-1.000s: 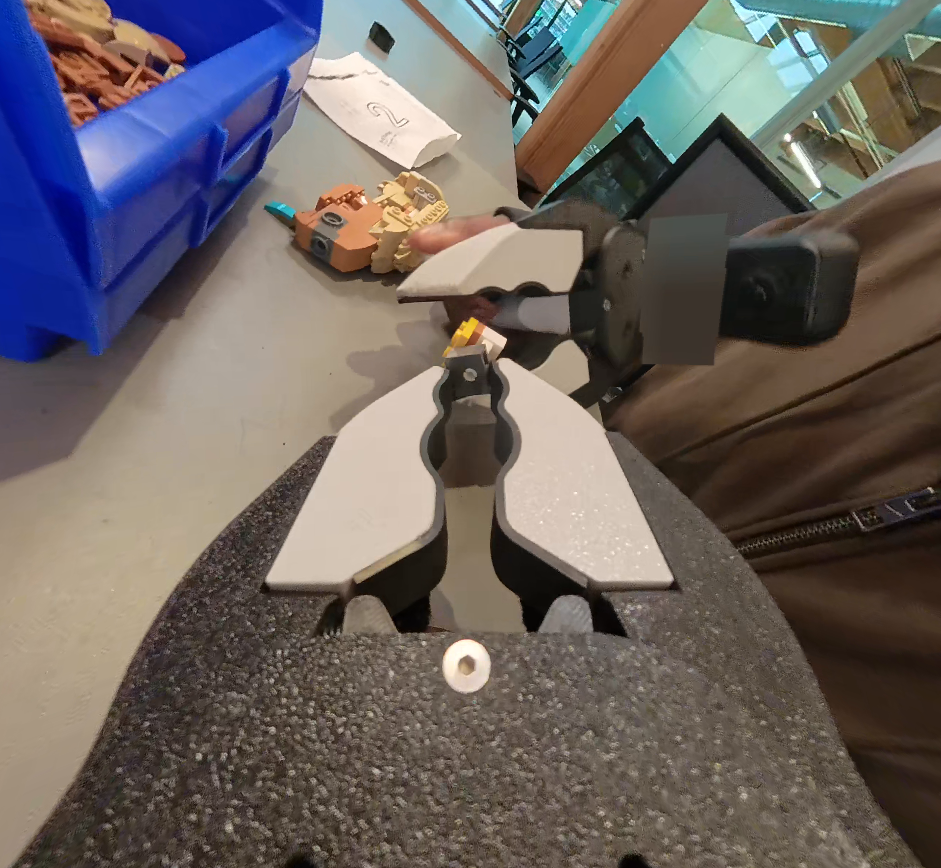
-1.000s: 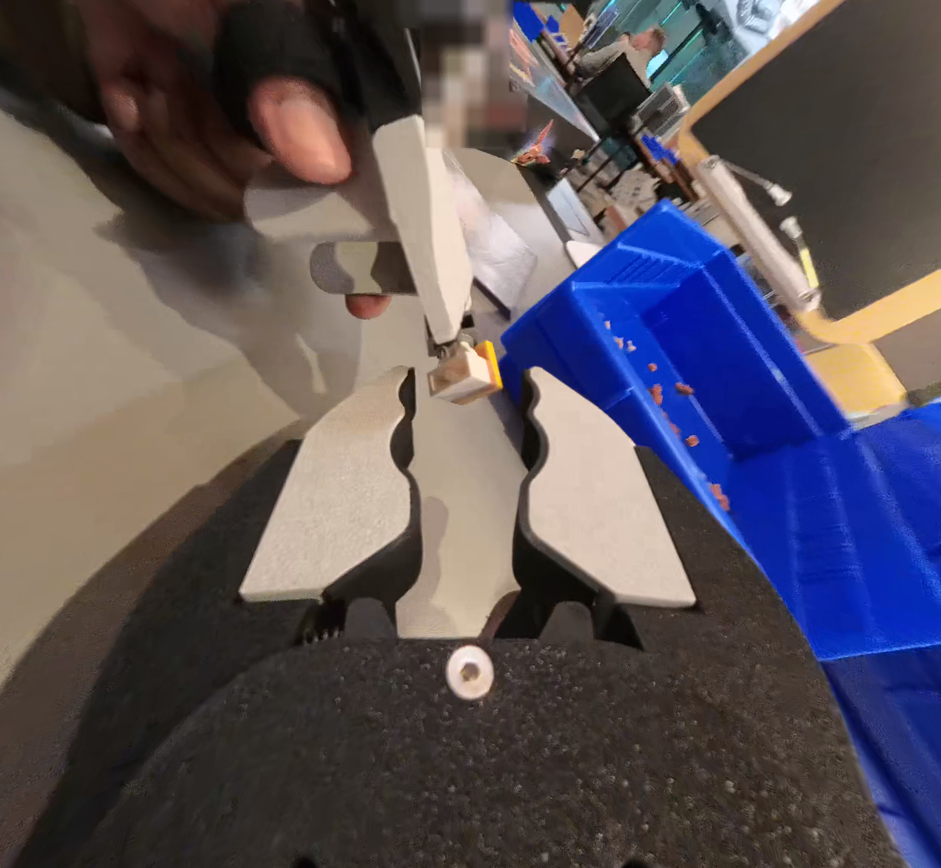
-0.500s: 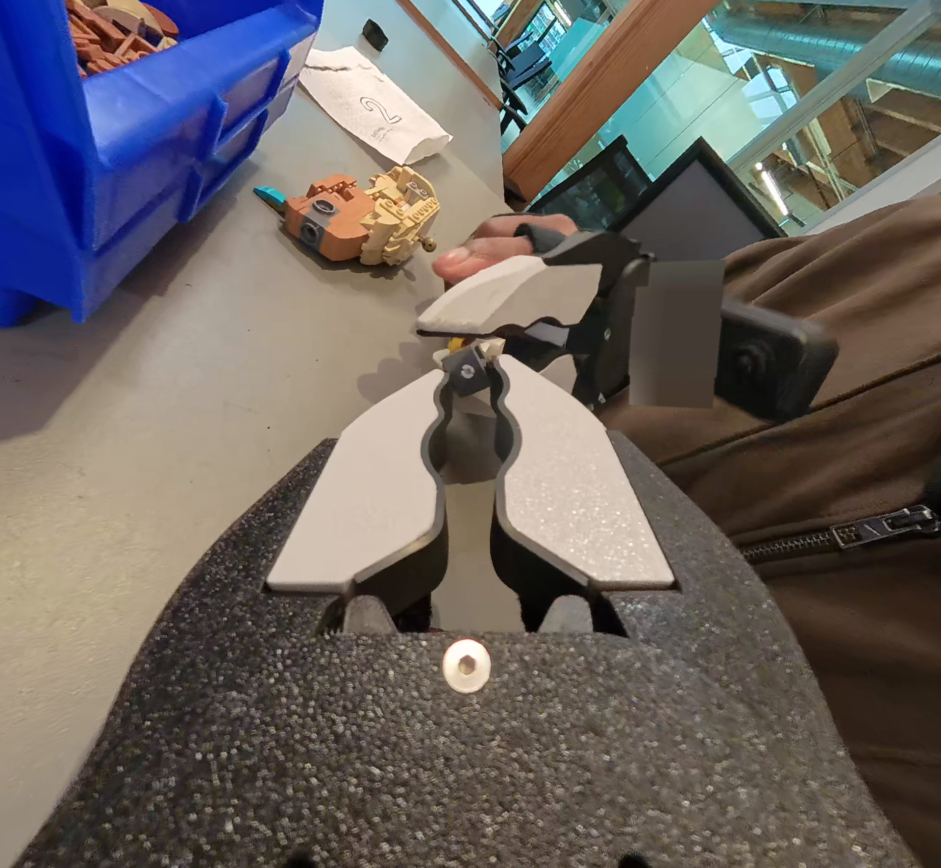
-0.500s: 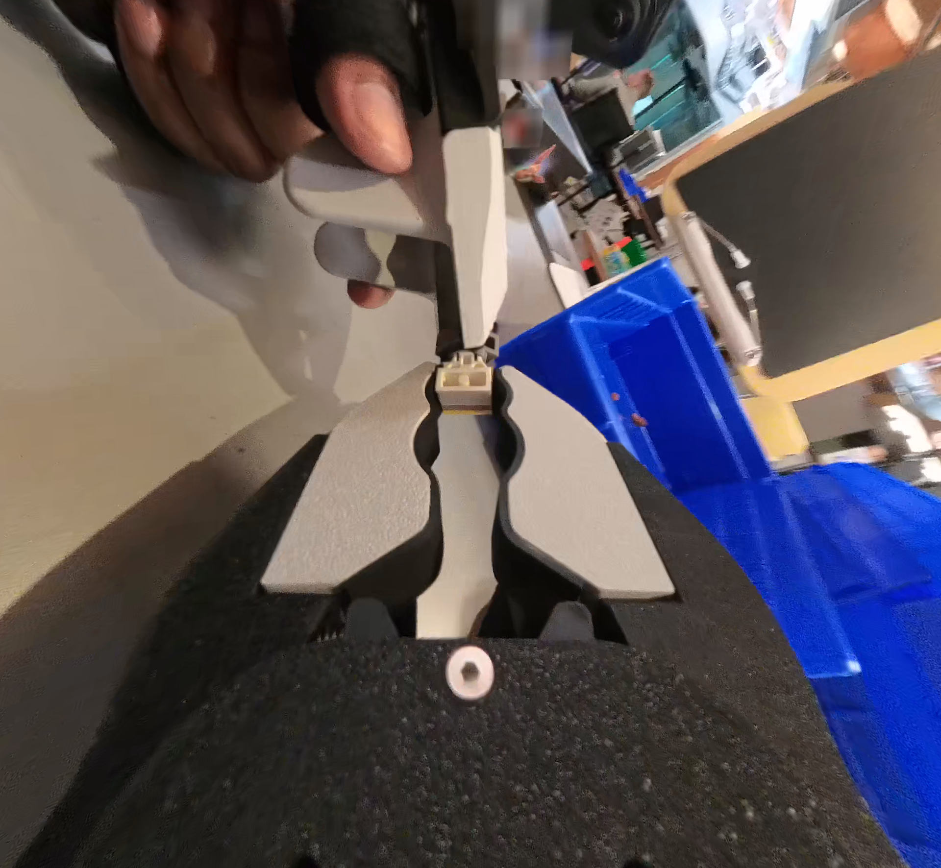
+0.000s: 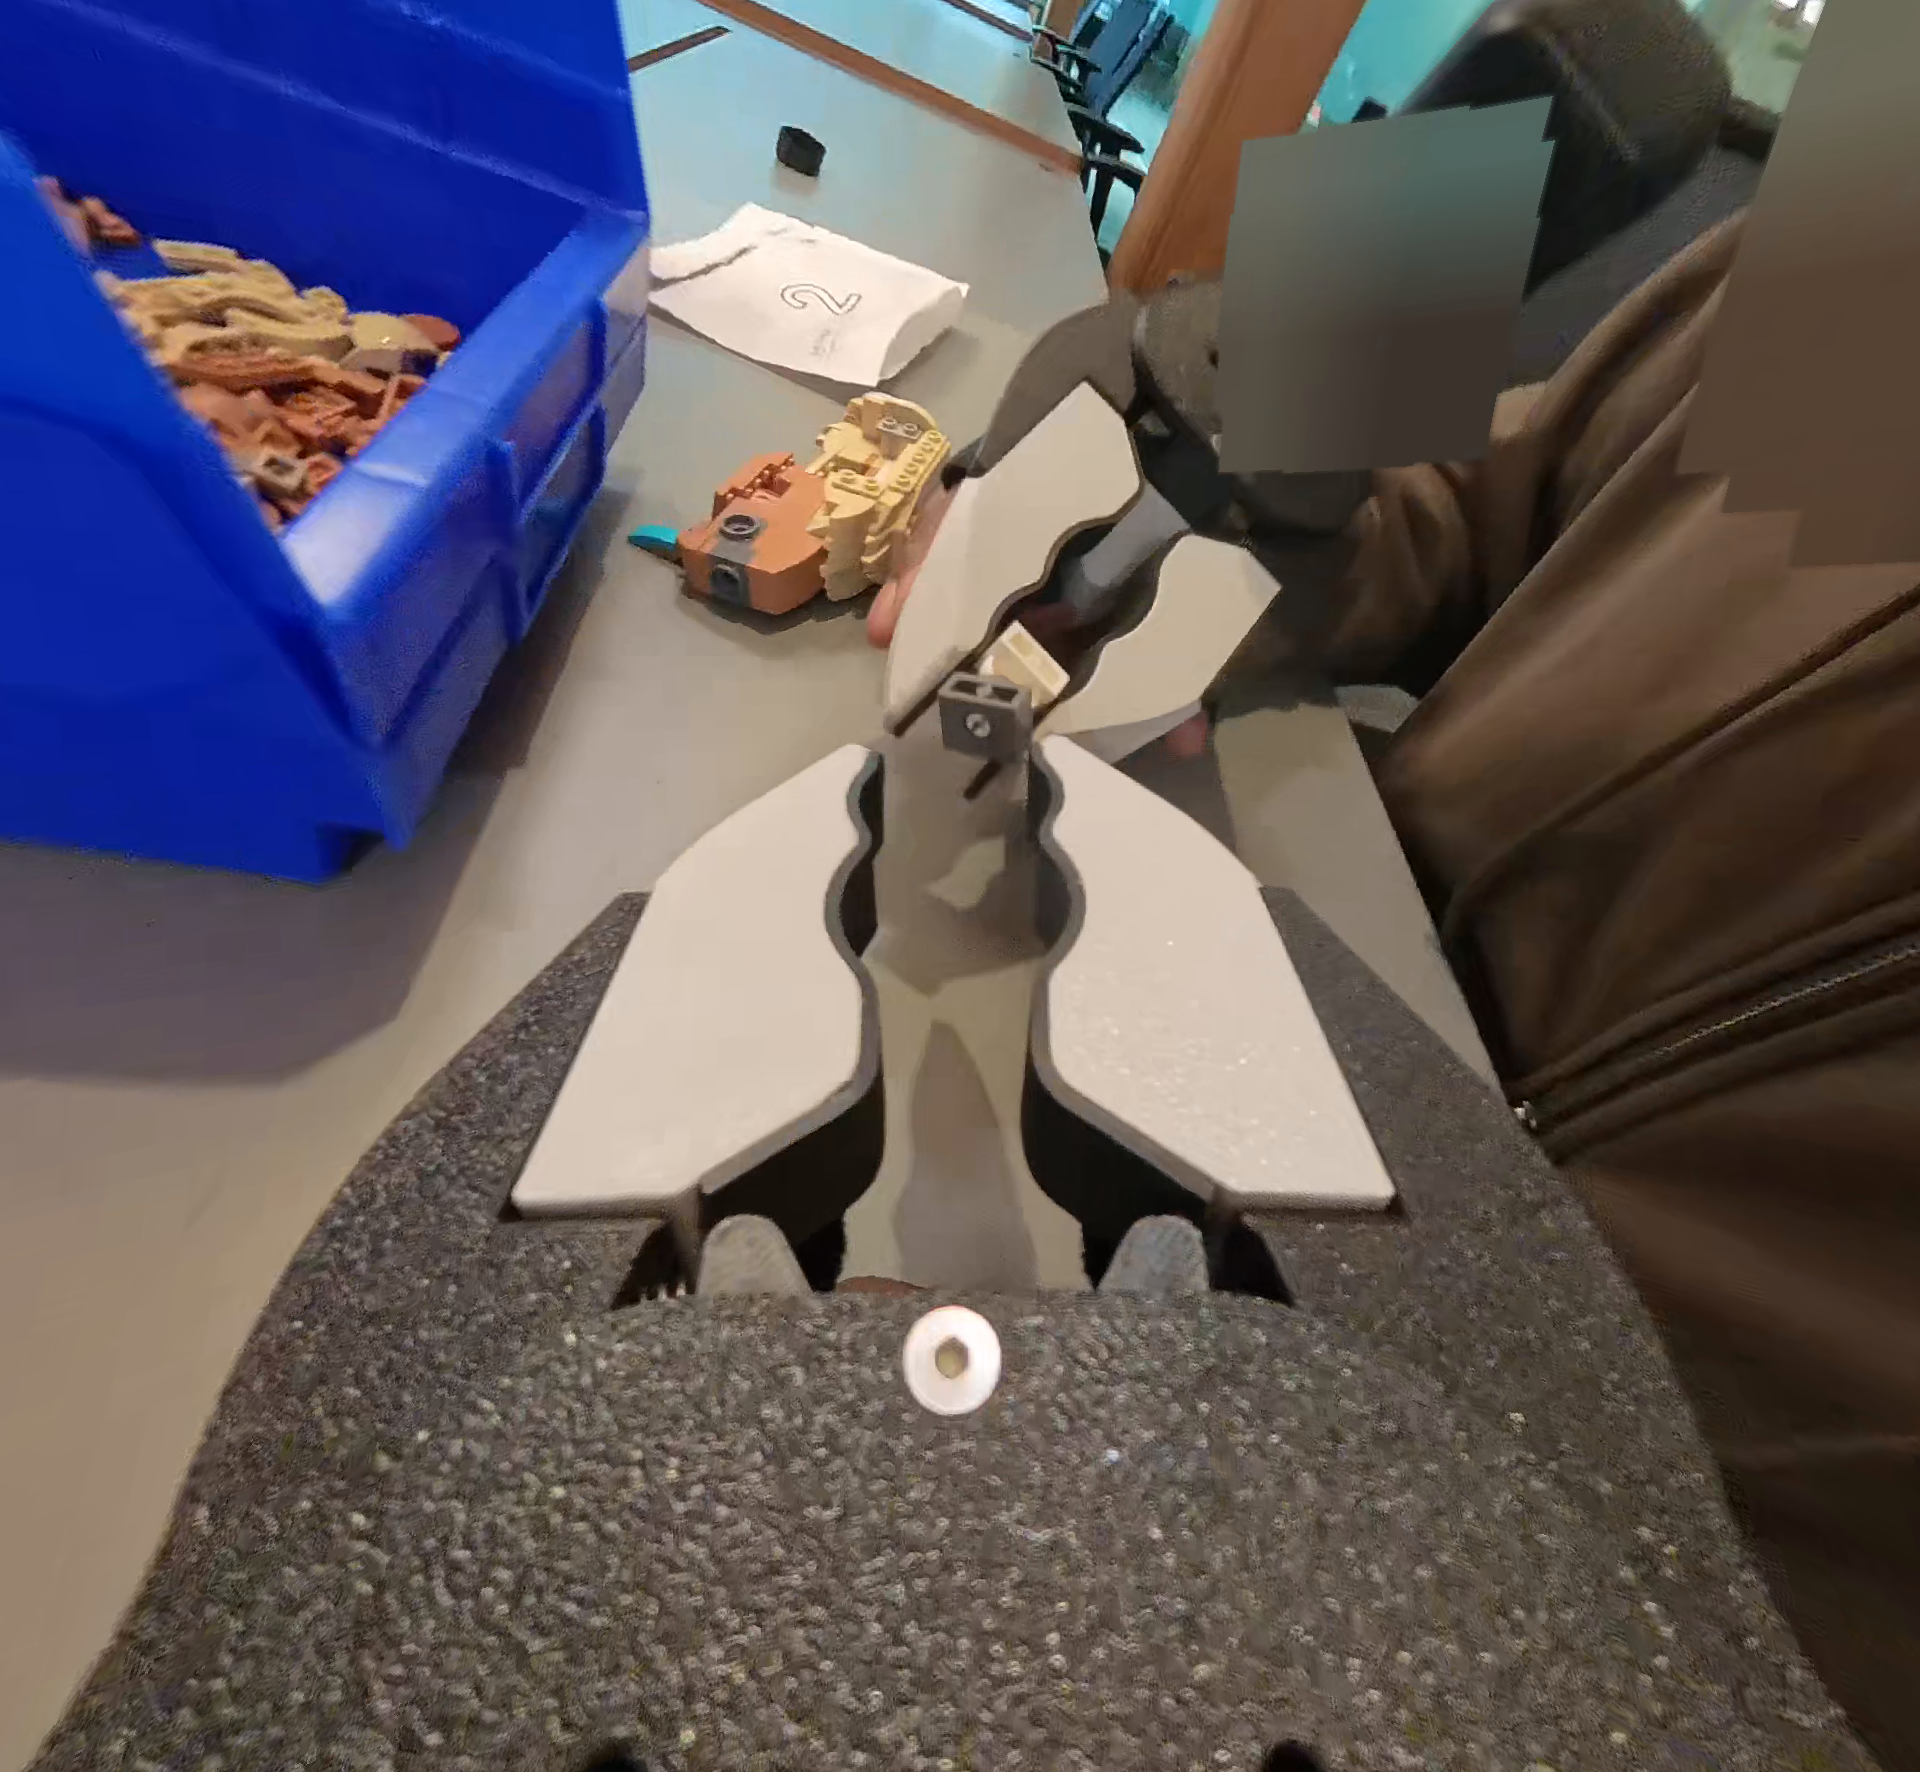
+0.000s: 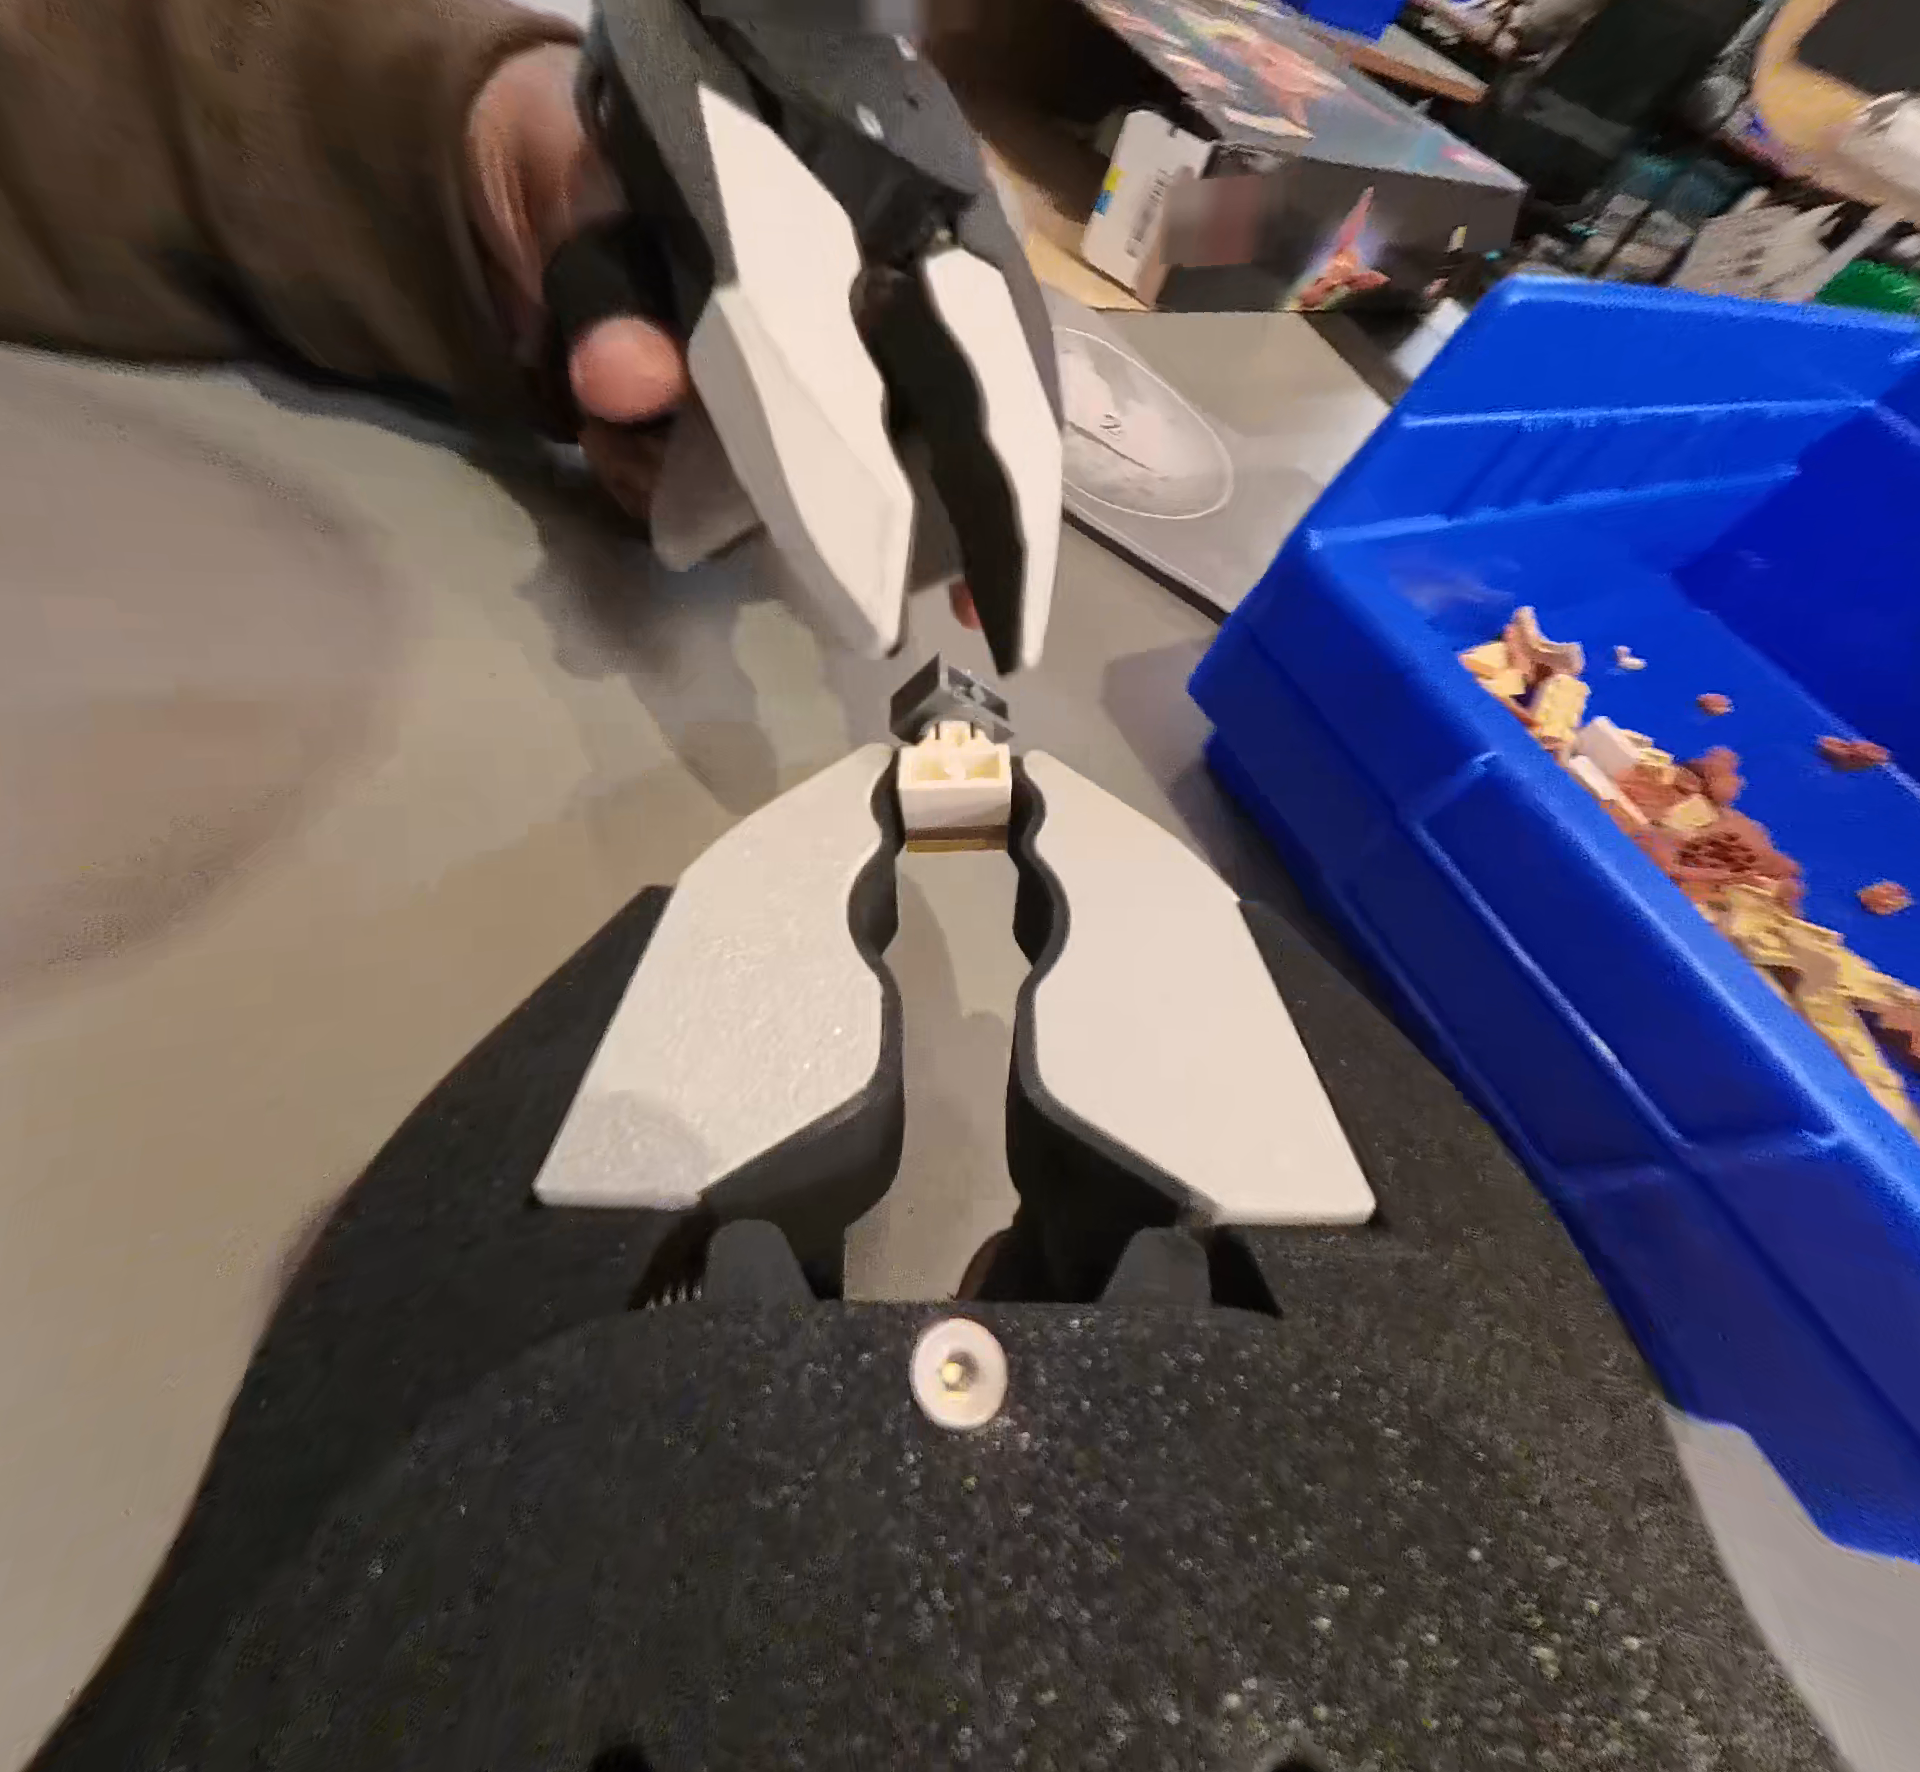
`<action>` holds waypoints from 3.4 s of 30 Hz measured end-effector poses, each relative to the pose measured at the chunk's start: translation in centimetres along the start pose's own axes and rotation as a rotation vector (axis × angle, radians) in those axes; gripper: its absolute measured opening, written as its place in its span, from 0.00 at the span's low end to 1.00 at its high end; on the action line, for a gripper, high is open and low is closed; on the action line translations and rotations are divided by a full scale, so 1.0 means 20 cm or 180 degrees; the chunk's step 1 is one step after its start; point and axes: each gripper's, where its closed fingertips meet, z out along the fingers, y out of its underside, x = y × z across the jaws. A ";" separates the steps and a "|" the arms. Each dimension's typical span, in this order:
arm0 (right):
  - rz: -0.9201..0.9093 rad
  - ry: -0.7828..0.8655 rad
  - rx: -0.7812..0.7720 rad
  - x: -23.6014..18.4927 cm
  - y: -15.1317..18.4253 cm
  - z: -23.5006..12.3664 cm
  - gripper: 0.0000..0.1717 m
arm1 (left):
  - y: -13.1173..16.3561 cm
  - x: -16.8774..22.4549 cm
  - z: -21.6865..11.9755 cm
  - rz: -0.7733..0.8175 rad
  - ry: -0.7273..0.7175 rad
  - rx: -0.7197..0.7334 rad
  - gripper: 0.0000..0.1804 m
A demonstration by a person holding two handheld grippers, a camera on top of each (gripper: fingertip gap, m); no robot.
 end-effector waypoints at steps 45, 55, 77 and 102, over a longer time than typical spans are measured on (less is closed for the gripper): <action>-0.0515 0.0573 -0.0034 0.07 -0.01 -0.04 0.10 | 0.00 -0.11 -0.05 -0.0355 -0.0256 0.0060 0.09; -0.0025 0.0398 0.0177 0.08 -0.02 -0.06 0.10 | 0.23 -0.12 0.07 -0.0121 -0.0747 -0.1012 0.10; -0.0572 0.0240 0.0790 -0.03 -0.15 -0.07 0.10 | -0.05 0.13 0.08 -0.1467 0.0892 0.0146 0.08; -0.0994 0.1155 -0.0295 0.13 0.04 -0.01 0.16 | -0.03 -0.04 0.07 0.0016 -0.0685 -0.0077 0.02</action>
